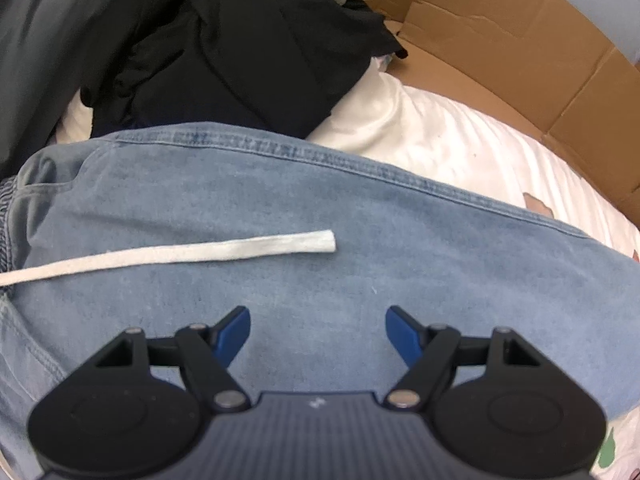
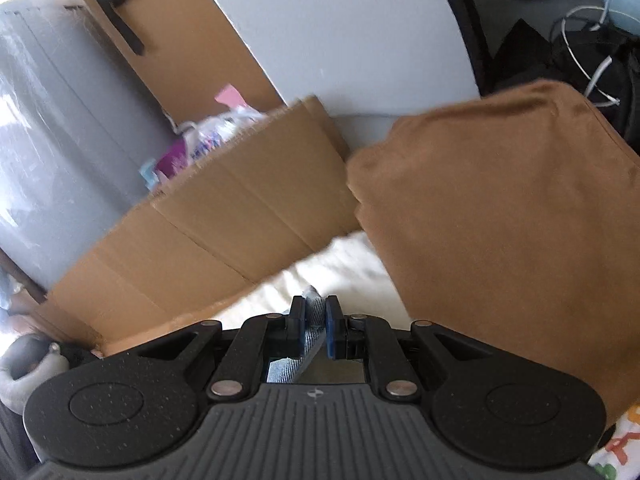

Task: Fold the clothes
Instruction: 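Lift the held hem with the right gripper and pull it across the sheet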

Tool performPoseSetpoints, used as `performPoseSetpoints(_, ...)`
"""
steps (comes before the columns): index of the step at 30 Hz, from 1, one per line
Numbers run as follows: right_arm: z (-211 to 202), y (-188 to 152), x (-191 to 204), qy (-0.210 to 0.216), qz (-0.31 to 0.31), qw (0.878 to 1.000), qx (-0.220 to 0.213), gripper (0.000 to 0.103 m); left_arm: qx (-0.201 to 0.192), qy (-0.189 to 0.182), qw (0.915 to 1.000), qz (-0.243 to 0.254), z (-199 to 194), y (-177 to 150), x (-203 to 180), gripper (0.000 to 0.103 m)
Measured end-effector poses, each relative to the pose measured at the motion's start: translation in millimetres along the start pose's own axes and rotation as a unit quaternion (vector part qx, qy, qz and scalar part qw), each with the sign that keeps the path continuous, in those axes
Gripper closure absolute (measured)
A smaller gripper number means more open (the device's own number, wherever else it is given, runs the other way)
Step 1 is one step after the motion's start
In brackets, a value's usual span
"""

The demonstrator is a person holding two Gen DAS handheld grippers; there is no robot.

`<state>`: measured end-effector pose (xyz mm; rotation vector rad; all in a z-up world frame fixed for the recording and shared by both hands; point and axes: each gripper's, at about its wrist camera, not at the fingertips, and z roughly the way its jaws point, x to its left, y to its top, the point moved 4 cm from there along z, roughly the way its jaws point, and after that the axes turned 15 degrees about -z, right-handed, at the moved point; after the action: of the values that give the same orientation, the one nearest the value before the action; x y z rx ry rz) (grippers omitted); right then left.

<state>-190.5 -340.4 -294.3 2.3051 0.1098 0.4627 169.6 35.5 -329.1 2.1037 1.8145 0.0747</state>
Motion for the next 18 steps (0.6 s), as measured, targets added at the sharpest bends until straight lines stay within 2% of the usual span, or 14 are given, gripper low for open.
performPoseSetpoints(6, 26.6, -38.6, -32.7, -0.027, 0.049, 0.995, 0.082, 0.094, -0.001, 0.013, 0.9999, 0.002, 9.4, 1.2, 1.1, 0.026)
performPoseSetpoints(9, 29.5, -47.0, -37.5, -0.043, 0.042, 0.993, 0.101, 0.091, -0.006, 0.012, 0.9999, -0.001, 9.9, 7.3, -0.7, 0.026)
performPoseSetpoints(15, 20.9, -29.2, -25.6, -0.059, -0.017, 0.996, 0.069, 0.087, -0.022, -0.002, 0.9997, -0.014, 5.4, 20.7, -11.9, 0.026)
performPoseSetpoints(17, 26.1, -18.3, -14.4, -0.051, -0.057, 0.995, 0.061, 0.073, -0.027, -0.007, 0.9995, -0.014, 5.2, 25.0, -18.1, 0.026)
performPoseSetpoints(18, 30.0, -12.4, -10.0, -0.042, -0.074, 0.995, 0.055, 0.071, -0.029, -0.009, 0.9995, -0.013, 5.7, 26.7, -21.3, 0.026)
